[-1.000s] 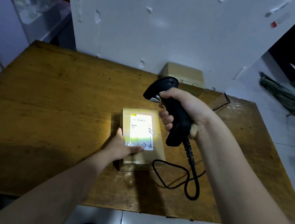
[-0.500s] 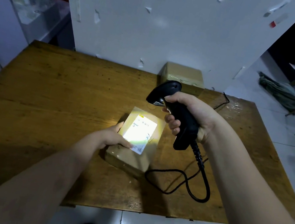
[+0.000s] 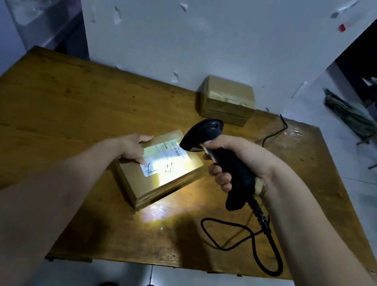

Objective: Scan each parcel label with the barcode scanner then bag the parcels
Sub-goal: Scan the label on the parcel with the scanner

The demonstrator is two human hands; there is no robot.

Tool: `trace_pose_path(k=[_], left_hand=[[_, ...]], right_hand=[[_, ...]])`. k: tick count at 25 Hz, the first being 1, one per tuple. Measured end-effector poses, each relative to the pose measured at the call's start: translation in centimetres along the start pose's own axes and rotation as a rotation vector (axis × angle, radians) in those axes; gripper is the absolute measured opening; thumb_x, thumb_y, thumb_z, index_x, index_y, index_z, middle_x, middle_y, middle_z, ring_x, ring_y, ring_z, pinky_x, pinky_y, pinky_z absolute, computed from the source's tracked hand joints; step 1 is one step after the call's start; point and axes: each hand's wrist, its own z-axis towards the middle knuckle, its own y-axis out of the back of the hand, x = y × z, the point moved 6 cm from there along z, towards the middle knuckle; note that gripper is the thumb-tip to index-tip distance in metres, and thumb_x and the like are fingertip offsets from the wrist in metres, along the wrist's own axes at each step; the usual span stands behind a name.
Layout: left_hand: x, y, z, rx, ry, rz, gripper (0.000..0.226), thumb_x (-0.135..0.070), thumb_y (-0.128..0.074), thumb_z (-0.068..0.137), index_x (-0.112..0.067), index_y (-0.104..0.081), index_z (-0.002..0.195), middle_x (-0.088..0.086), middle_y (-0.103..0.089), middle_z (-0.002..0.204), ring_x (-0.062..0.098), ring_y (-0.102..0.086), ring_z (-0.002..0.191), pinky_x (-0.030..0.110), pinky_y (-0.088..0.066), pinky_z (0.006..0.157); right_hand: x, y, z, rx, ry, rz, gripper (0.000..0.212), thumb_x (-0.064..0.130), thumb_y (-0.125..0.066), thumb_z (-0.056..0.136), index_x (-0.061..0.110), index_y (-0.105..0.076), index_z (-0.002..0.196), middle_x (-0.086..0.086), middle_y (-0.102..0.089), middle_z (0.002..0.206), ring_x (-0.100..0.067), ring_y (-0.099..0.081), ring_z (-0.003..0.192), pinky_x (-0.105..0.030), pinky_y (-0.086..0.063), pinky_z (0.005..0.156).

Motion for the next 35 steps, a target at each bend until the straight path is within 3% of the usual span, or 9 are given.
trace_pose_path(k=[7, 12, 18, 21, 23, 29, 35], left_hand=[[0.4, -0.4, -0.2, -0.027, -0.024, -0.067, 0.088, -0.002, -0.068, 0.08, -0.034, -0.024, 0.149, 0.007, -0.033, 0.153, 0.026, -0.042, 0.129, 0.022, -0.032, 0.094], [0.4, -0.3, -0.3, -0.047, -0.022, -0.057, 0.088, -0.001, -0.065, 0.08, -0.037, -0.024, 0.149, 0.007, -0.023, 0.156, 0.029, -0.035, 0.135, 0.028, -0.034, 0.099], [0.6, -0.4, -0.4, -0.043, -0.024, -0.092, 0.088, -0.003, -0.066, 0.078, -0.038, -0.025, 0.148, 0.007, -0.029, 0.154, 0.028, -0.042, 0.129, 0.03, -0.039, 0.1], [0.5, -0.4, -0.7, -0.049, -0.016, -0.114, 0.087, 0.0, -0.064, 0.081, -0.037, -0.025, 0.149, 0.007, -0.026, 0.155, 0.028, -0.039, 0.131, 0.028, -0.038, 0.094], [0.3, -0.5, -0.8, -0.064, -0.027, -0.122, 0.085, 0.001, -0.063, 0.082, -0.035, -0.026, 0.149, 0.008, -0.025, 0.155, 0.027, -0.037, 0.133, 0.025, -0.035, 0.092], [0.6, -0.5, -0.8, -0.052, -0.023, -0.15, 0.086, 0.001, -0.064, 0.081, -0.038, -0.026, 0.147, 0.008, -0.026, 0.155, 0.029, -0.039, 0.131, 0.031, -0.039, 0.097], [0.4, -0.5, -0.8, -0.061, -0.037, -0.146, 0.085, 0.001, -0.064, 0.08, -0.035, -0.026, 0.148, 0.009, -0.029, 0.153, 0.027, -0.043, 0.128, 0.026, -0.038, 0.091]], right_hand=[[0.7, -1.1, 0.0, 0.02, 0.024, -0.054, 0.018, 0.027, -0.047, 0.093, 0.01, -0.043, 0.088, 0.0, -0.043, 0.055, -0.007, -0.042, 0.034, -0.015, -0.037, 0.033], [1.2, -1.1, 0.0, 0.041, 0.02, -0.073, 0.017, 0.027, -0.046, 0.093, 0.011, -0.047, 0.087, 0.0, -0.043, 0.053, -0.006, -0.041, 0.033, -0.015, -0.037, 0.033], [1.4, -0.4, 0.1, 0.03, 0.012, -0.069, 0.022, 0.029, -0.053, 0.085, 0.011, -0.042, 0.09, 0.001, -0.045, 0.052, -0.007, -0.042, 0.034, -0.016, -0.037, 0.032], [1.8, -0.4, 0.2, 0.035, 0.028, -0.071, 0.031, 0.031, -0.057, 0.076, 0.01, -0.041, 0.093, 0.001, -0.045, 0.051, -0.006, -0.042, 0.033, -0.015, -0.037, 0.032], [2.1, -0.4, 0.4, 0.028, 0.045, -0.072, 0.027, 0.029, -0.055, 0.082, 0.009, -0.042, 0.094, 0.001, -0.045, 0.051, -0.006, -0.042, 0.033, -0.015, -0.037, 0.032], [1.8, -0.4, 0.9, 0.049, 0.029, -0.091, 0.035, 0.033, -0.059, 0.072, 0.01, -0.043, 0.092, 0.001, -0.047, 0.05, -0.007, -0.043, 0.033, -0.015, -0.038, 0.033], [1.7, 0.0, 1.2, 0.032, -0.019, -0.131, 0.026, 0.03, -0.05, 0.09, 0.009, -0.039, 0.099, 0.0, -0.046, 0.05, -0.007, -0.042, 0.033, -0.016, -0.038, 0.032]])
